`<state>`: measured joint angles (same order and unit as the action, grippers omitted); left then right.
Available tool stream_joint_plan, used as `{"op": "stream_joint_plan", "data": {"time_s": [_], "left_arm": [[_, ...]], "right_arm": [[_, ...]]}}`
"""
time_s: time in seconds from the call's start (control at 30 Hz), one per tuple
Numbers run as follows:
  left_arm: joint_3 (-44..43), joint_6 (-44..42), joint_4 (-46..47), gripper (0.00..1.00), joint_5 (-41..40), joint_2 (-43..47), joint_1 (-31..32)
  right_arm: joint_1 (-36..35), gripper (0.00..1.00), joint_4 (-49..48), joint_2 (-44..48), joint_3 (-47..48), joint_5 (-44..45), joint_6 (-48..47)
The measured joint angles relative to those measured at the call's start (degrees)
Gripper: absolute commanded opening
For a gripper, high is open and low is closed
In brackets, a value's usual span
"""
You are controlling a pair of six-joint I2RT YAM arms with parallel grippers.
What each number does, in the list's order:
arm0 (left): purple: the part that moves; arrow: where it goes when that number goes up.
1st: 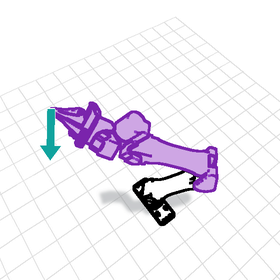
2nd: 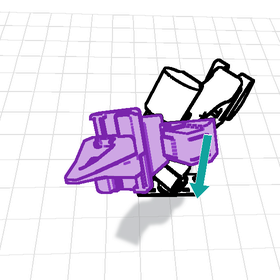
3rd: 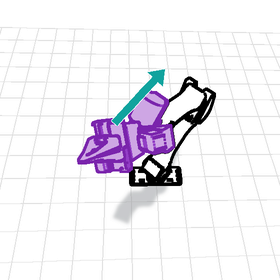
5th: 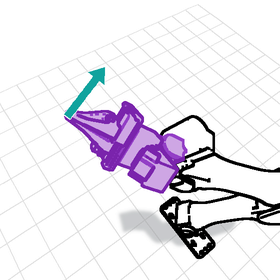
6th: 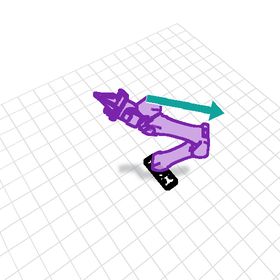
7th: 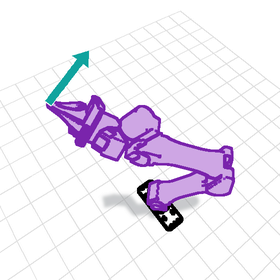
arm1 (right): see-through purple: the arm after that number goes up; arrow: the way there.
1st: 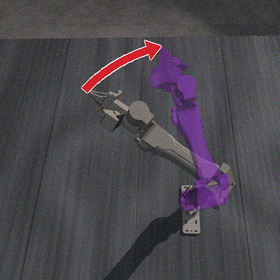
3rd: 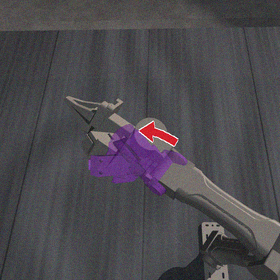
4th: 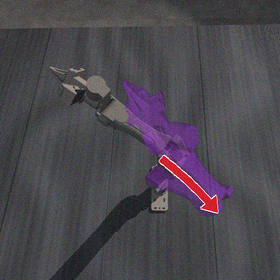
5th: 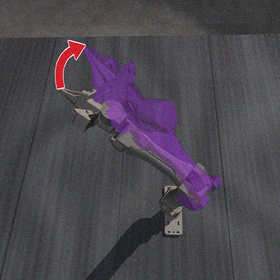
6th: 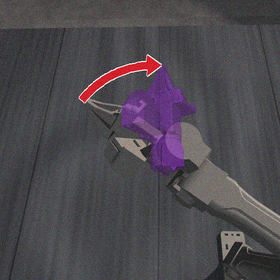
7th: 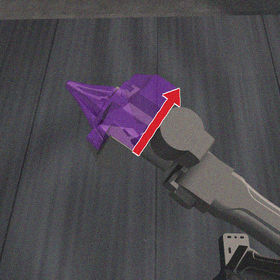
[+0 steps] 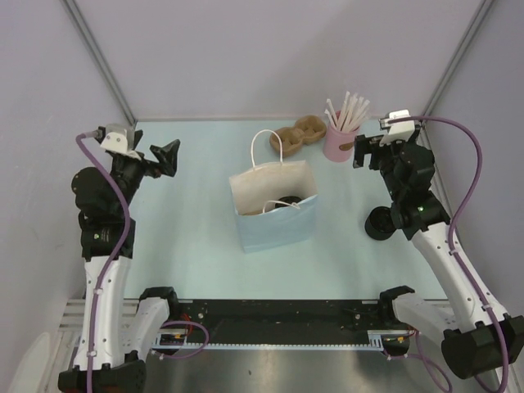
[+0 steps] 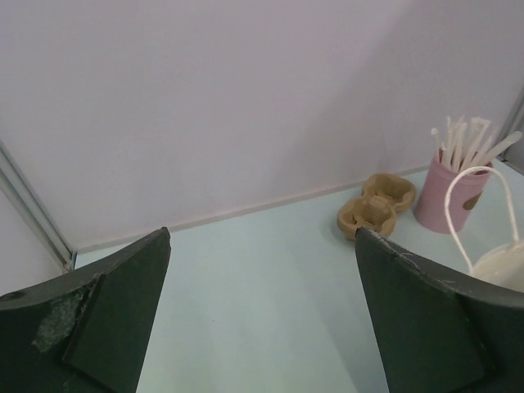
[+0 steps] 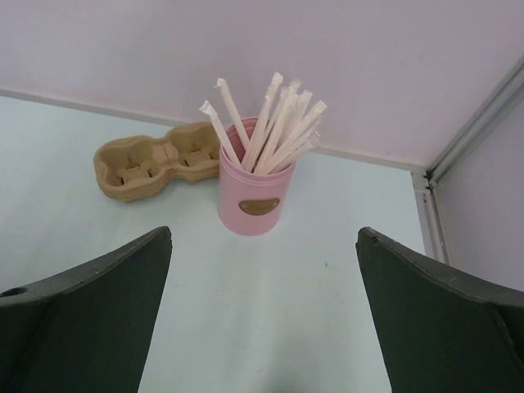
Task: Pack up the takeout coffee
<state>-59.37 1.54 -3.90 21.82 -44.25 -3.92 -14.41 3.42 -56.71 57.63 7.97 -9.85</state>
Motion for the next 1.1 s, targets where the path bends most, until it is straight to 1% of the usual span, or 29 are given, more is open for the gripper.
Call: {"op": "stream_joint_plan", "data": {"time_s": [0.17, 0.47, 0.77, 1.1], "left_arm": [[4.66, -0.42, 2.4, 0.99, -3.26, -0.96, 0.0], [5.07, -1.16, 2.56, 1.0, -3.65, -0.74, 0.02], [5.09, -1.99, 2.54, 1.0, -3.69, -0.5, 0.02], [6.51, -2.08, 2.89, 1.0, -3.69, 1.46, 0.02]], "right_arm": [[-3.65, 1.0, -2.45, 0.04, -0.63, 2.4, 0.0], [-10.78, 1.0, -6.19, 2.58, -0.98, 8.46, -1.46], [-10.93, 1.0, -8.46, 2.99, -1.01, 12.57, -1.27], [-9.44, 1.0, -8.48, 5.18, -1.05, 13.6, 1.03]]}}
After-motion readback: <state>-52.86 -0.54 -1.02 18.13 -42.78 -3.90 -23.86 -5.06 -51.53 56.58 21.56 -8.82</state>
